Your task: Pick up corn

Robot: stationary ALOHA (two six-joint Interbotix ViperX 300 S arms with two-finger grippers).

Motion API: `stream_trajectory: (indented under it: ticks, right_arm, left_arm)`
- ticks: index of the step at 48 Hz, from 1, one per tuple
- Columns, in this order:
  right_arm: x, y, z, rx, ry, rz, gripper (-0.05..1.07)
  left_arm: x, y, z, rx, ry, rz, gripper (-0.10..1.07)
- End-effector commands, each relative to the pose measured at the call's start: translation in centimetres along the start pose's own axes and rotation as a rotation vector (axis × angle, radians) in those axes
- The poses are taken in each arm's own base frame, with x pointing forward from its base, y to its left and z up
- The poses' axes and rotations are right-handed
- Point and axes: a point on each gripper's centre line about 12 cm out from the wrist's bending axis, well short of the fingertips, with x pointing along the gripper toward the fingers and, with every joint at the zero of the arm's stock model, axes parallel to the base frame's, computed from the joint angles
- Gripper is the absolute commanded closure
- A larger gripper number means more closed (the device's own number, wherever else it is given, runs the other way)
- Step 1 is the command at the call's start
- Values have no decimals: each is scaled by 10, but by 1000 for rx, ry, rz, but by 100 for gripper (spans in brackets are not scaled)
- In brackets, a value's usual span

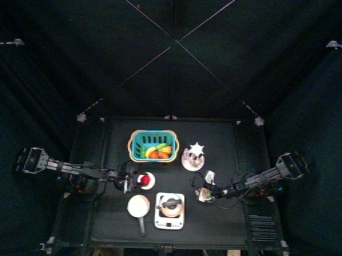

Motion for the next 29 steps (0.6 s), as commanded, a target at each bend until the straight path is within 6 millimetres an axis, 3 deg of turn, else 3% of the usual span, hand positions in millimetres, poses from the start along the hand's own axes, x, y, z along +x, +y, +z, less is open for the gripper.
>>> stream_trajectory:
  ticks: [1, 29]
  right_arm:
    - [-5, -1, 2, 30, 0, 9, 30]
    - [-30, 4, -35, 156, 128, 113, 31]
  left_arm:
    - [3, -3, 9, 8, -28, -10, 9]
    - [7, 0, 1, -12, 3, 7, 9]
